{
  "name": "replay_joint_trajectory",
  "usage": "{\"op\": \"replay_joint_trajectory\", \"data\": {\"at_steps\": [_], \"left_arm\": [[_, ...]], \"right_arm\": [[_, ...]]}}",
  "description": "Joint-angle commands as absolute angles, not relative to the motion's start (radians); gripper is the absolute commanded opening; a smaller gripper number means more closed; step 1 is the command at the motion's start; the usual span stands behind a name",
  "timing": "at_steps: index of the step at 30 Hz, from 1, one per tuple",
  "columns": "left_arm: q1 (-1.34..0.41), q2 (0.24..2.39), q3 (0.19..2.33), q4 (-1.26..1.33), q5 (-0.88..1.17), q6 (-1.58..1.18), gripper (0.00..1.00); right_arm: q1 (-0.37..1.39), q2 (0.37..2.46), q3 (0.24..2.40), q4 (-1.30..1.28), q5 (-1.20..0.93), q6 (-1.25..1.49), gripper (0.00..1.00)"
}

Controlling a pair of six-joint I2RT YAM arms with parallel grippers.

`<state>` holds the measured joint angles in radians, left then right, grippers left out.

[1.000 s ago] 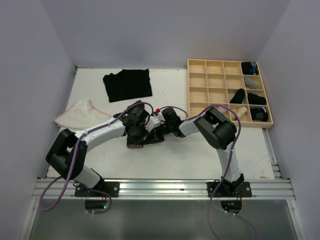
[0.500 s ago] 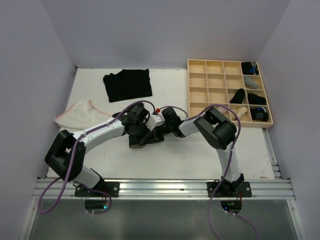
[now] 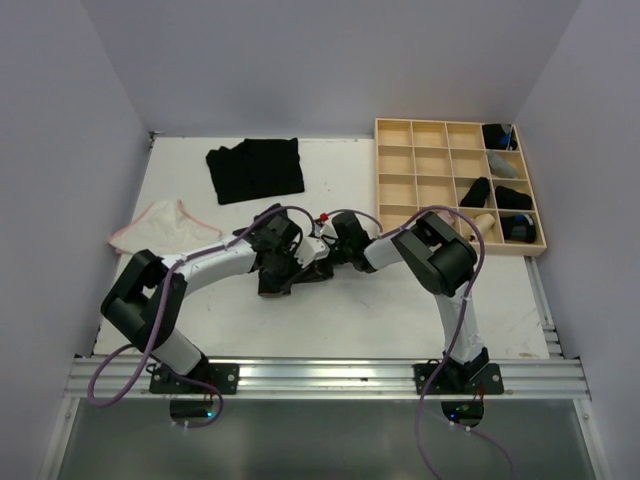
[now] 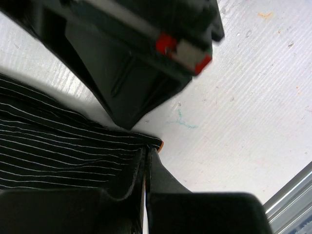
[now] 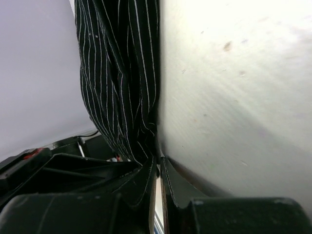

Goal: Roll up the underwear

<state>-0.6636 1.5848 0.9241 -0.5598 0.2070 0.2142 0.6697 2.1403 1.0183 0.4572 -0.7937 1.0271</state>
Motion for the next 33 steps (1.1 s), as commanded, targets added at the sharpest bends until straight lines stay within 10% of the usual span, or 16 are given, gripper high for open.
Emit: {"op": "replay_joint_trajectory", "data": {"at_steps": [1, 14, 33], "left_arm": [[-0.667, 1.589, 0.91, -0.557, 0.227, 0.256, 0.0], [-0.664, 1.539, 0.893, -0.595, 0.279, 0.314, 0.08], [-0.615, 1.516, 0.946, -0.632, 0.327, 0.253, 0.19]], "right_arm": [[0.623, 2.08, 1.02, 0.446, -0.851, 0.97, 0.12], [0.591, 2.244, 1.149, 1.126, -0.92, 1.434, 0.16], [0.729, 2.341, 1.161, 1.085, -0.89, 1.401, 0.13]]}}
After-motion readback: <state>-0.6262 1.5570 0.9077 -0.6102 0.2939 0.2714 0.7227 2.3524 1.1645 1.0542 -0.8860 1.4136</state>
